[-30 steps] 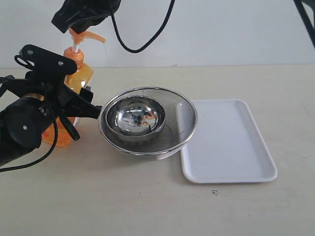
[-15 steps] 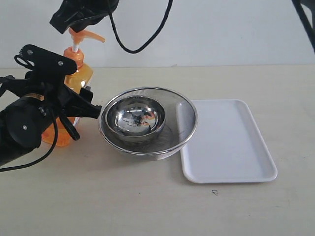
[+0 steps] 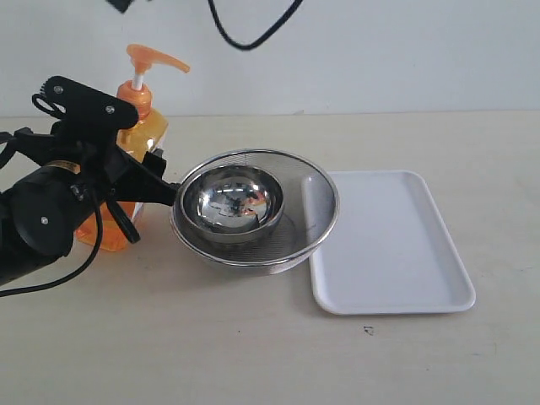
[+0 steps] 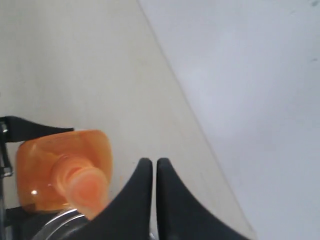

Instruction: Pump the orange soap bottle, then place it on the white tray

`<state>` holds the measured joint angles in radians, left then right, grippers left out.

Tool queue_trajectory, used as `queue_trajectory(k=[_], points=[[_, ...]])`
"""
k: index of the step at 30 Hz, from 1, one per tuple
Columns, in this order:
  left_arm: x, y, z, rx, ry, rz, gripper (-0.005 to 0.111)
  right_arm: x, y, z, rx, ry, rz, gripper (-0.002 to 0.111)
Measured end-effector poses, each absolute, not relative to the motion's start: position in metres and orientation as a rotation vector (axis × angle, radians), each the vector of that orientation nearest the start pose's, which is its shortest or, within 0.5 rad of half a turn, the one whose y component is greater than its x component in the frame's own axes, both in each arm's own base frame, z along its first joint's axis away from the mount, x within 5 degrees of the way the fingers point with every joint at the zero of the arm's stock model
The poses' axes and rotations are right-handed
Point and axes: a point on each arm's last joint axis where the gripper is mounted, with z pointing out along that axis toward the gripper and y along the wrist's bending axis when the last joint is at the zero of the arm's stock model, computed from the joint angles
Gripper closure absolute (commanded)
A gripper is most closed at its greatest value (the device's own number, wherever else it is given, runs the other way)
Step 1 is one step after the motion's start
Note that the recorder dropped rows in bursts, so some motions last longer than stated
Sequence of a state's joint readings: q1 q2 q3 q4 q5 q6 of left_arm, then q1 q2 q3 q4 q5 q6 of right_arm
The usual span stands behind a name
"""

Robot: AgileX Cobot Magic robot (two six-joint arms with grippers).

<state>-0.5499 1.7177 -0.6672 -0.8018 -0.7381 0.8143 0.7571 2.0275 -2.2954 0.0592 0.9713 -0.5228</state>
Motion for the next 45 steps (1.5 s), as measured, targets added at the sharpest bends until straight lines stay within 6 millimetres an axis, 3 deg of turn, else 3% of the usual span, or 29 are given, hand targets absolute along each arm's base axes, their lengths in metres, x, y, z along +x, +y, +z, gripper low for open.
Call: queue_trajectory(k=[6, 10, 24, 33, 39, 45], points=[[0.291, -0.126, 0.172, 0.34, 1.895, 0.24, 0.102, 0.322, 0.29, 0.459, -1.163, 1.696, 0.043, 0.109], [0.291, -0.124, 0.173, 0.304, 1.897, 0.249, 0.102, 0.315, 0.272, 0.474, -1.07, 1.746, -0.039, 0.109], [0.284, -0.118, 0.183, 0.176, 1.944, 0.197, 0.102, 0.306, 0.23, 0.486, -0.72, 2.002, -0.152, 0.109], [0.282, -0.117, 0.189, 0.167, 1.938, 0.187, 0.102, 0.281, 0.188, 0.509, -0.504, 1.986, -0.249, 0.109], [0.281, -0.117, 0.189, 0.167, 1.941, 0.19, 0.102, 0.239, 0.134, 0.493, -0.298, 1.974, -0.352, 0.109], [0.279, -0.115, 0.199, 0.16, 1.919, 0.179, 0.102, 0.197, 0.098, 0.461, -0.243, 1.923, -0.247, 0.109]])
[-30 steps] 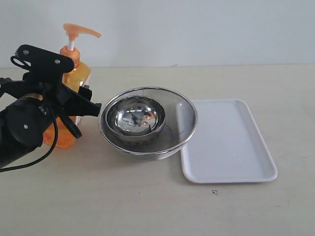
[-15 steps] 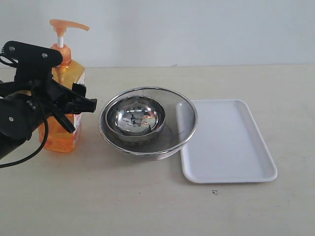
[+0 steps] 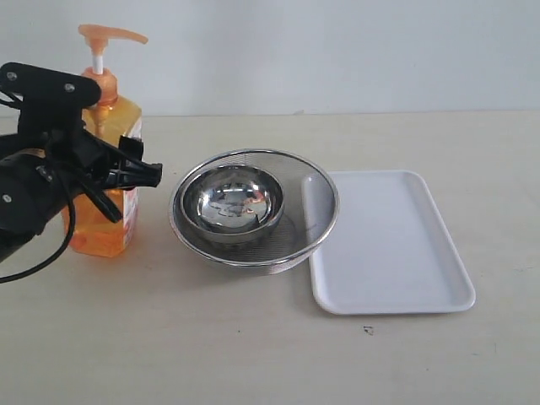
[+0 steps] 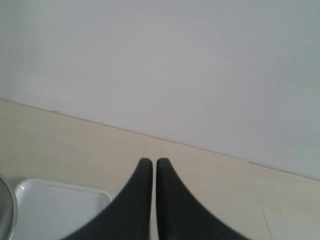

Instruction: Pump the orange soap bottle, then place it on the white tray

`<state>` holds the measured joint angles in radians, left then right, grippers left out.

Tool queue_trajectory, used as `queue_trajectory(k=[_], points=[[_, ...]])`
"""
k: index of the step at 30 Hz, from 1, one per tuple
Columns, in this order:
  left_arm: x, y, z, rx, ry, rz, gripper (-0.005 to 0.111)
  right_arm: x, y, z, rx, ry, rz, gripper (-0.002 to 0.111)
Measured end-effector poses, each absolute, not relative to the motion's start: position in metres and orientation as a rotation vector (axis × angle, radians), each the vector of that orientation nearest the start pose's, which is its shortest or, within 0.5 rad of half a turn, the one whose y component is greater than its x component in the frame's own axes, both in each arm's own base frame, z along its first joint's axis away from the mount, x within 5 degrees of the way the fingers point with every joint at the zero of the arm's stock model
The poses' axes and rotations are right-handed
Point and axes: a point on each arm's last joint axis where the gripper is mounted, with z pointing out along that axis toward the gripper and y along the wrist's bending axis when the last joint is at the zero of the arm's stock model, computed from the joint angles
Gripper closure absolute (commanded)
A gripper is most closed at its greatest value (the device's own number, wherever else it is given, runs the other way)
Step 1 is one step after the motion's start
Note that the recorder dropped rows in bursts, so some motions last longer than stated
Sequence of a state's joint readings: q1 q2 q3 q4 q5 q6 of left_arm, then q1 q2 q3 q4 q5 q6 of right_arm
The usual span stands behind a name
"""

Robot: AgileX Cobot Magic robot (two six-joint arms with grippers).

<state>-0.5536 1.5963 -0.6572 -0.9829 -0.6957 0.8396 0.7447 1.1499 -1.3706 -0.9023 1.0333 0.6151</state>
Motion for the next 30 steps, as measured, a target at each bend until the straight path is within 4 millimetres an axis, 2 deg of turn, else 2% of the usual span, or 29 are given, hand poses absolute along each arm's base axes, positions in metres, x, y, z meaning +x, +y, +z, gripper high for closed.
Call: queue_trajectory(k=[1, 3, 5, 8, 10, 13, 17, 22, 26, 30], points=[[0.278, -0.115, 0.204, 0.157, 1.906, 0.177, 0.102, 0.19, 0.092, 0.457, -0.23, 1.907, -0.215, 0.109], [0.272, -0.111, 0.224, 0.169, 1.847, 0.177, 0.102, 0.176, 0.081, 0.435, -0.213, 1.905, -0.19, 0.109], [0.267, -0.108, 0.244, 0.151, 1.789, 0.166, 0.102, 0.17, 0.074, 0.418, -0.202, 1.914, -0.189, 0.109], [0.265, -0.108, 0.267, 0.123, 1.74, 0.112, 0.102, 0.165, 0.068, 0.402, -0.175, 1.916, -0.194, 0.109], [0.265, -0.113, 0.286, 0.135, 1.718, 0.037, 0.102, 0.159, 0.06, 0.39, -0.112, 1.901, -0.192, 0.109], [0.268, -0.127, 0.306, 0.184, 1.707, -0.066, 0.102, 0.144, 0.044, 0.381, -0.025, 1.849, -0.165, 0.109], [0.262, -0.154, 0.324, 0.278, 1.681, -0.186, 0.102, 0.121, 0.015, 0.372, 0.104, 1.831, -0.189, 0.109], [0.257, -0.184, 0.343, 0.379, 1.64, -0.291, 0.102, 0.107, 0.0, 0.365, 0.165, 1.827, -0.203, 0.109], [0.26, -0.21, 0.346, 0.457, 1.635, -0.348, 0.102, 0.101, -0.007, 0.36, 0.192, 1.828, -0.201, 0.109], [0.264, -0.241, 0.339, 0.538, 1.646, -0.393, 0.102, 0.096, -0.014, 0.357, 0.239, 1.85, -0.218, 0.109]])
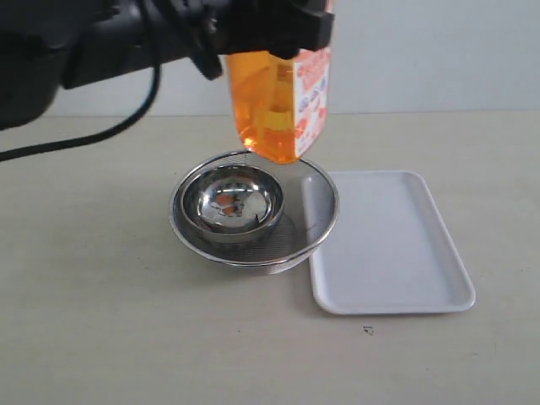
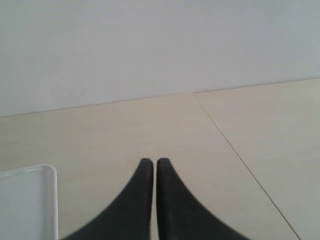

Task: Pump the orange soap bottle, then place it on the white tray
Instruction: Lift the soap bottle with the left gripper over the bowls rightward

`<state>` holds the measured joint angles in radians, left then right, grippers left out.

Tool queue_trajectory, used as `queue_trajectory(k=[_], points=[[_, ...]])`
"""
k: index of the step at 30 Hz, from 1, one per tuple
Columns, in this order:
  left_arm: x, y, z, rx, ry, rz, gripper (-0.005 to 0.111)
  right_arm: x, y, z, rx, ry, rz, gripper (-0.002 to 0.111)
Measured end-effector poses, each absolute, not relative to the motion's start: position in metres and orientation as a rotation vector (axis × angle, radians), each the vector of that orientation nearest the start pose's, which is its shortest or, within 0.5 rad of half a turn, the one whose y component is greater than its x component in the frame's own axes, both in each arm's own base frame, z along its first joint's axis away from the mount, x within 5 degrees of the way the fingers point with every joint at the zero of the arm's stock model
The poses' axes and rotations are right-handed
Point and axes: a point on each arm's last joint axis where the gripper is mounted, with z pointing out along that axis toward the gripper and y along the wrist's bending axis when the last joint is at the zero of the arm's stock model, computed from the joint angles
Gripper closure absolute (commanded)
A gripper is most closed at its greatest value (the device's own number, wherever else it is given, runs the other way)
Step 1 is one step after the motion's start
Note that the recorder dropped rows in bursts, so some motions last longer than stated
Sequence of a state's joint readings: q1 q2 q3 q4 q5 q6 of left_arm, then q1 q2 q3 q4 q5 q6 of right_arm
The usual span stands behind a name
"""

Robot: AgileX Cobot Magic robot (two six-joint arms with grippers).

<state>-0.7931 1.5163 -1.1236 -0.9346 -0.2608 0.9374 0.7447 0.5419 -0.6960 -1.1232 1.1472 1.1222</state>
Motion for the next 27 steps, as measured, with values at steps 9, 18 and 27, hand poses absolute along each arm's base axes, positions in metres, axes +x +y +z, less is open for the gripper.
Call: queue_trajectory(k=[9, 18, 27], points=[[0.283, -0.309, 0.314, 0.706, 1.672, -0.465, 0.102, 0.095, -0.013, 0.338, 0.227, 1.92, -0.246, 0.109], [0.318, -0.356, 0.275, 0.731, 1.735, -0.51, 0.102, 0.095, -0.014, 0.334, 0.221, 1.929, -0.27, 0.109], [0.339, -0.38, 0.213, 0.769, 1.821, -0.482, 0.102, 0.095, -0.014, 0.335, 0.202, 1.916, -0.286, 0.109]])
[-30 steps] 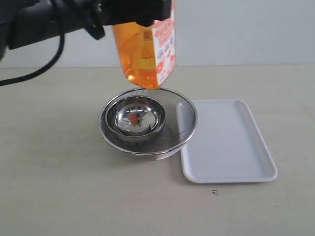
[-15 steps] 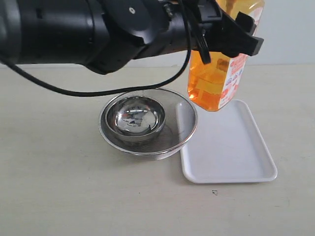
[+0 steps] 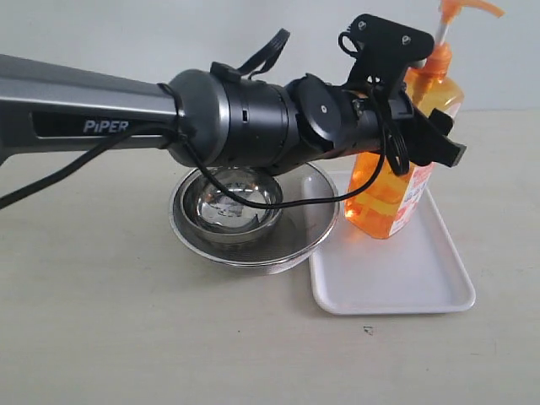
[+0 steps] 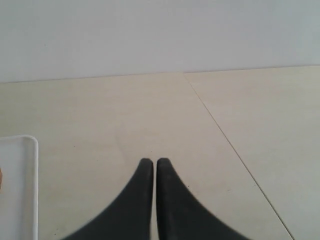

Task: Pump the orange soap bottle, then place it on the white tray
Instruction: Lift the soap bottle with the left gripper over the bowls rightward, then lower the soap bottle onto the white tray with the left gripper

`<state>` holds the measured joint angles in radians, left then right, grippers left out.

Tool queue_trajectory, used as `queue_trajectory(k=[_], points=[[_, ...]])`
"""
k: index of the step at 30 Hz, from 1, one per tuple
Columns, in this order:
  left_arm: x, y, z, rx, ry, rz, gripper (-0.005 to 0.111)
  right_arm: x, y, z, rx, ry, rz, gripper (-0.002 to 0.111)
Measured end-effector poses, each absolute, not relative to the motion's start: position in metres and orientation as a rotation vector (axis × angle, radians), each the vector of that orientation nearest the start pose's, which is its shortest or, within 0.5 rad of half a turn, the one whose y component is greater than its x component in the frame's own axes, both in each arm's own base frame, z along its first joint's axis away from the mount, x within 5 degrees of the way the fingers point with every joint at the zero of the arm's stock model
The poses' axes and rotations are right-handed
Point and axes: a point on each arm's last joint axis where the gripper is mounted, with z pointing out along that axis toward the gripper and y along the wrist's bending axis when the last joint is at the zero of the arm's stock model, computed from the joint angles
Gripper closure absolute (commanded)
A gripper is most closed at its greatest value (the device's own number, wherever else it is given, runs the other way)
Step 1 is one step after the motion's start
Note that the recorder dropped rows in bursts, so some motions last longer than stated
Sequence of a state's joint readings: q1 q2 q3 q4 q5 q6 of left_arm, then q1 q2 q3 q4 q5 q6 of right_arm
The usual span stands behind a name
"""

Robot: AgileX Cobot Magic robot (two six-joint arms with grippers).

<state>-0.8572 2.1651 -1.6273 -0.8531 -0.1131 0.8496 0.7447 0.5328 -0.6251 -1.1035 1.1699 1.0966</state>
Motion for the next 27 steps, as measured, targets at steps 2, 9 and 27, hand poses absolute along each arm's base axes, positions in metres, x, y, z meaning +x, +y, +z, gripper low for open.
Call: queue_trajectory(k=[2, 9, 27], points=[[0.34, -0.381, 0.207, 0.78, 1.833, -0.482, 0.102, 0.096, -0.013, 0.336, 0.191, 1.912, -0.282, 0.109], [0.336, -0.385, 0.207, 0.819, 1.869, -0.538, 0.067, 0.096, -0.013, 0.336, 0.179, 1.908, -0.283, 0.109], [0.331, -0.387, 0.217, 0.879, 1.857, -0.56, 0.027, 0.096, -0.013, 0.336, 0.168, 1.908, -0.289, 0.109]])
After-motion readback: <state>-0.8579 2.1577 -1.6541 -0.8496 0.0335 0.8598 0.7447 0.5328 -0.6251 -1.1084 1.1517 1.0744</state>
